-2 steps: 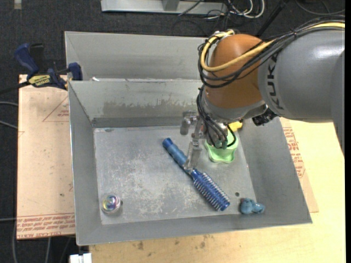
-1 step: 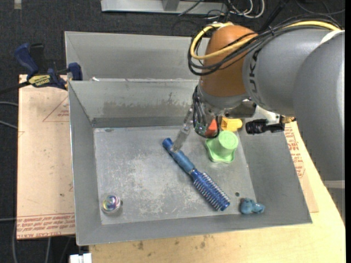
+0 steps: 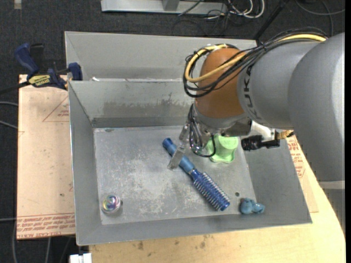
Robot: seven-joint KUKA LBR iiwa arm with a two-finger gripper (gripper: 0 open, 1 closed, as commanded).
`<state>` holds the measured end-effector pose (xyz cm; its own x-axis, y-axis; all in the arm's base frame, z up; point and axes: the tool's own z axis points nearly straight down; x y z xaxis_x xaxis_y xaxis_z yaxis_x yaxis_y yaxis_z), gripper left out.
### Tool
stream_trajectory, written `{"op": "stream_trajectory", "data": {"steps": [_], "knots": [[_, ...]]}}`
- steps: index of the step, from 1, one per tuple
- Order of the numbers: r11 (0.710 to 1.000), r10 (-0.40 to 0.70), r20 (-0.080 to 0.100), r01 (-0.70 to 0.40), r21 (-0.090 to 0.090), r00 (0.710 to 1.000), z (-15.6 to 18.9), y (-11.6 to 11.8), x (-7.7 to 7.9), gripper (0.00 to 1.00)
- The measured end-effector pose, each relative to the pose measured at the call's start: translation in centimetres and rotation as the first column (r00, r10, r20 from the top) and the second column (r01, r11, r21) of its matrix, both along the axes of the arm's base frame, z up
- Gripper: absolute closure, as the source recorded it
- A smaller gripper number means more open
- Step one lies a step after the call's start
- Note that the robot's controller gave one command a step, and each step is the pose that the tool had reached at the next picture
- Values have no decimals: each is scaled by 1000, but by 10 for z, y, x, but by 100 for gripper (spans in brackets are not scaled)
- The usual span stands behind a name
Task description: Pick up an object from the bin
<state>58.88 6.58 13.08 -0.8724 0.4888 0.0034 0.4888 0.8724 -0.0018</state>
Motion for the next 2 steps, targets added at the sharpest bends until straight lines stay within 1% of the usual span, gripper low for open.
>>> {"op": "stream_trajectory", "data": {"steps": [1, 2], "knots": [[989, -145, 2, 145, 0, 989, -63, -5, 32, 0], [990, -144, 6, 144, 1, 990, -60, -5, 33, 100]]}}
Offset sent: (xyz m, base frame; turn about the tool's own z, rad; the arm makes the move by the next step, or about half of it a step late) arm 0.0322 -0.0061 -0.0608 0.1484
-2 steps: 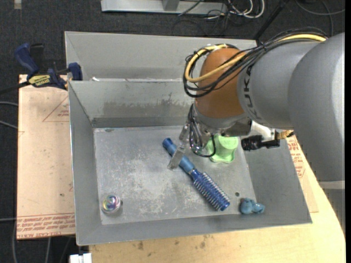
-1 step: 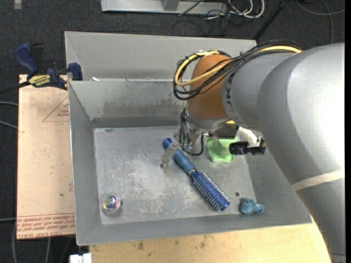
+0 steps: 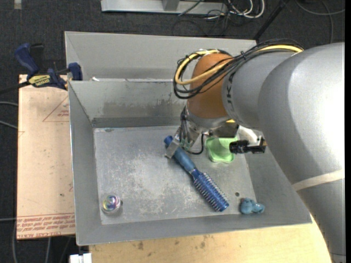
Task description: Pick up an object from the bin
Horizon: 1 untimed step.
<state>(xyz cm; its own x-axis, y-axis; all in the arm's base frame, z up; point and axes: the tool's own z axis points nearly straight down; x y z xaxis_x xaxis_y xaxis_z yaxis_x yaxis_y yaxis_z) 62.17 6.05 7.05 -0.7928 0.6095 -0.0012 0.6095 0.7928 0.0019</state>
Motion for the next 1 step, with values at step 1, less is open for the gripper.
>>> {"op": "stream_trajectory", "data": {"steps": [1], "knots": [[1000, 25, 7, -25, 1, 1000, 115, 6, -7, 100]]}}
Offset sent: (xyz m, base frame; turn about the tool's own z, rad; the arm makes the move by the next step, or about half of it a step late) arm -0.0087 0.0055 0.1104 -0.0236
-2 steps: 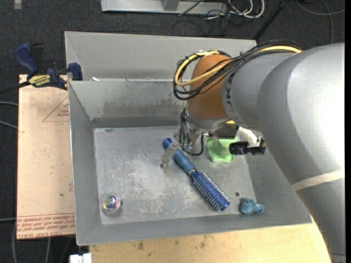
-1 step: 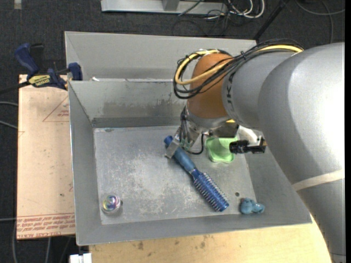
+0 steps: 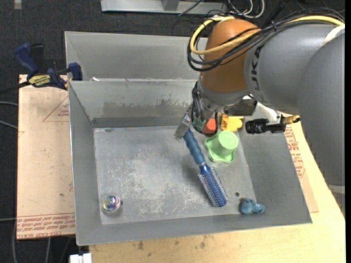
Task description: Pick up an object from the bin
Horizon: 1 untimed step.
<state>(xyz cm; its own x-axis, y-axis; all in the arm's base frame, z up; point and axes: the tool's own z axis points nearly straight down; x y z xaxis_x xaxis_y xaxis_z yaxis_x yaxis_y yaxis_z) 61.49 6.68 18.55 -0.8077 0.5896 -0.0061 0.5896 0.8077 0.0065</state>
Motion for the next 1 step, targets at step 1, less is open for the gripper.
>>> {"op": "stream_trajectory", "data": {"steps": [1], "knots": [[1000, -6, -17, 6, 0, 1000, -14, 54, -72, 100]]}}
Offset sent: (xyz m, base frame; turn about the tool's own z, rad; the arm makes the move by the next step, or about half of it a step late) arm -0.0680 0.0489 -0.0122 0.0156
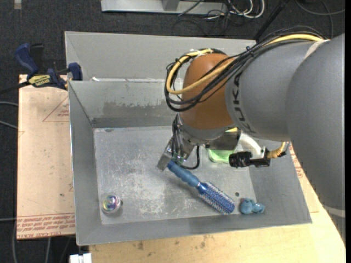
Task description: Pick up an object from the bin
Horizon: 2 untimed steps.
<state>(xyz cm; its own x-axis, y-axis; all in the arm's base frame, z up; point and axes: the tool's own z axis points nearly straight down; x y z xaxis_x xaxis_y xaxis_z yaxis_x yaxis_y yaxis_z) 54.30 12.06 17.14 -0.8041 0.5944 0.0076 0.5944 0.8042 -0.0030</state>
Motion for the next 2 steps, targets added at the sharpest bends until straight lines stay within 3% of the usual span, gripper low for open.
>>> {"op": "stream_trajectory", "data": {"steps": [1, 2], "knots": [[1000, 16, 14, -16, -1, 1000, 59, 19, -22, 100], [1000, 14, 8, -14, -2, 1000, 56, 18, -22, 0]]}}
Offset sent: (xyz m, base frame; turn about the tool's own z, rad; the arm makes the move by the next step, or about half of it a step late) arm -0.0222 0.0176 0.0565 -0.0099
